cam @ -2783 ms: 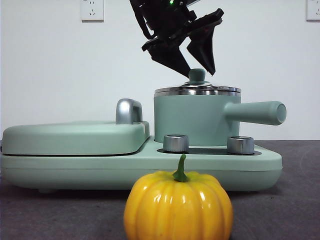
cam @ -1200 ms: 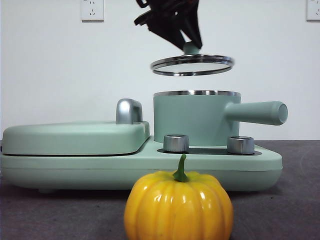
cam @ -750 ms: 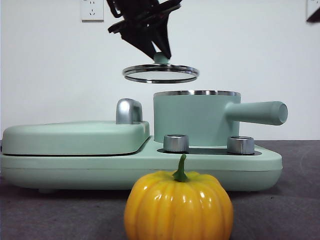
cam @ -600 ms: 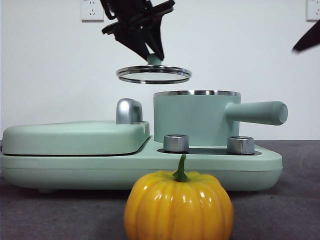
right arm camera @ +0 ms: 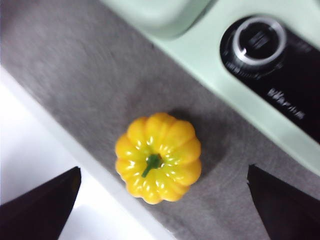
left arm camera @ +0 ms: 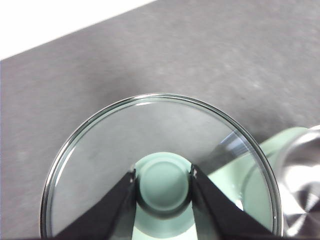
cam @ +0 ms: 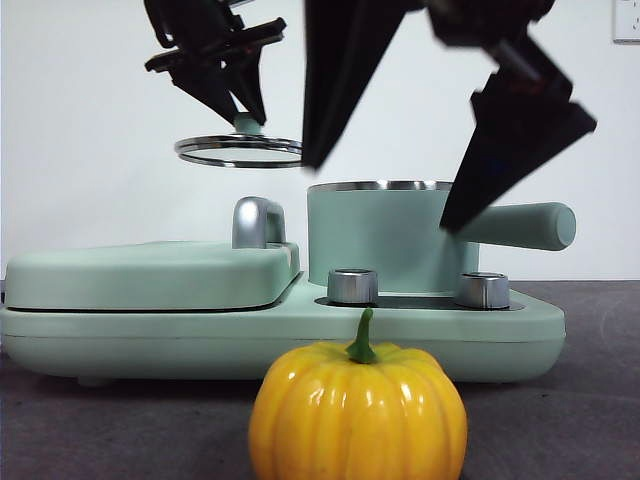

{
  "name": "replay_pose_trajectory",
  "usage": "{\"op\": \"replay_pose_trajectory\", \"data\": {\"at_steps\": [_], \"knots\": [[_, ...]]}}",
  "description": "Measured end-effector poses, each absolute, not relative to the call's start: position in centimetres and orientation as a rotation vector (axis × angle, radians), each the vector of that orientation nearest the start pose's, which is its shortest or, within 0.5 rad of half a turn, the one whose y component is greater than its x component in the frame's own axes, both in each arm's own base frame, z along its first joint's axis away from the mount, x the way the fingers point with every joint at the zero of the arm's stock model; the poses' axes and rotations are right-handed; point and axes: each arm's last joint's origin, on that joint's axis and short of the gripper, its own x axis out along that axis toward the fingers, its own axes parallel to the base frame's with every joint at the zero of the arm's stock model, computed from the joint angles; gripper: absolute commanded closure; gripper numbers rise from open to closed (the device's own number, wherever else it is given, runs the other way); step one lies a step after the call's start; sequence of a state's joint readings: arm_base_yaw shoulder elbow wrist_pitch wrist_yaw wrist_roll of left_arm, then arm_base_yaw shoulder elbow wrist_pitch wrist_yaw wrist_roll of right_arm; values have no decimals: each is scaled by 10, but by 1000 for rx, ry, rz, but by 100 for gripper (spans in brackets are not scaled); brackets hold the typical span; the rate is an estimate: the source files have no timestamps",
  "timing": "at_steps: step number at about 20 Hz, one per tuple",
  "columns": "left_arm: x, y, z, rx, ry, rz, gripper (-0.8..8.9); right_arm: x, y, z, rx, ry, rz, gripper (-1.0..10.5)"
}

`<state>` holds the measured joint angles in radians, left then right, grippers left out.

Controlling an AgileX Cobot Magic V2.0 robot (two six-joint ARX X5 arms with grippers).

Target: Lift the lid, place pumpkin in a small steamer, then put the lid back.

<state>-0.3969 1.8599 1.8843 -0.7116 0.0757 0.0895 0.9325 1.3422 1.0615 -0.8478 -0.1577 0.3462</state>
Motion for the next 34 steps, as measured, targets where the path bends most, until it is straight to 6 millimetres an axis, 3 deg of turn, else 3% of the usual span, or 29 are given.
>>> {"op": "replay_pose_trajectory", "data": {"at_steps": [9,18,25,27,29,34], "knots": [[382,-155,363,189,661,-468,802,140,243,219,-333,1334,739,391],[384,-152,363,186,662,-460,802,146,258,186,-375,1427,723,394],[384,-152,363,186,662,-460,802,148,262,171,-399,1470,703,675],[383,-152,363,186,662,-460,802,148,262,177,-410,1492,688,678],[384,-151,363,186,662,-460,802,152,263,196,-405,1493,681,678],[384,-151,363,185,662,-458,802,179,259,274,-374,1422,707,680]]}}
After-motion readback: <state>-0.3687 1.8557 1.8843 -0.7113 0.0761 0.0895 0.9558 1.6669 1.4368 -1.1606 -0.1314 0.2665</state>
